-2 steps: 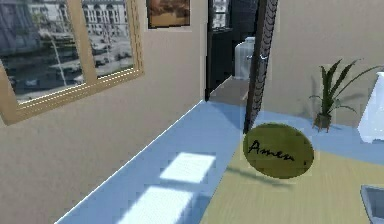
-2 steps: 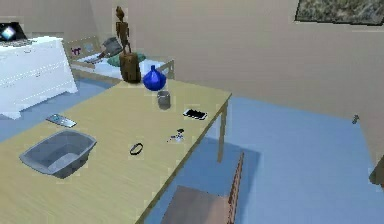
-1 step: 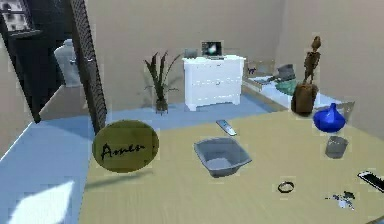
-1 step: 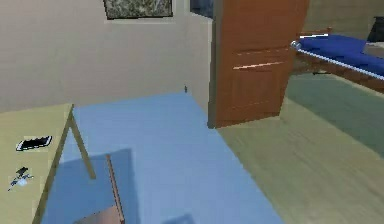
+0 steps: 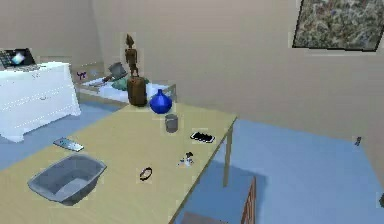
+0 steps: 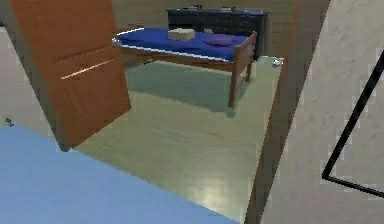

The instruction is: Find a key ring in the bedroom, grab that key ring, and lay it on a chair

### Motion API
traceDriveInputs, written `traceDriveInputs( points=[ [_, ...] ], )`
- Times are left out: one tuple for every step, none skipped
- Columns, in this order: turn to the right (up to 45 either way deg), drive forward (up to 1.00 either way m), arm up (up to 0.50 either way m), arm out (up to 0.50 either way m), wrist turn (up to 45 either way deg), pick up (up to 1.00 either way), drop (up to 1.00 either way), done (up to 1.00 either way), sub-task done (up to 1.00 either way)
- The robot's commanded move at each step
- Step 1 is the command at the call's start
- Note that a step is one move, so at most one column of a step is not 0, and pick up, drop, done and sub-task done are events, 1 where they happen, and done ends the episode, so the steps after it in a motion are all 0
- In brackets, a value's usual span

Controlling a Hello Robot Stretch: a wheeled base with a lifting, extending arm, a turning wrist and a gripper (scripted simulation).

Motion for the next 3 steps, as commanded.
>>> traceDriveInputs(
  points=[
    [45.0, 0.0, 0.0, 0.0, 0.0, 0.0, 0.0, 0.0, 0.0],
    [12.0, 0.0, 0.0, 0.0, 0.0, 0.0, 0.0, 0.0, 0.0],
    [0.0, 0.4, 0.0, 0.0, 0.0, 0.0, 0.0, 0.0, 0.0]
  ],
)
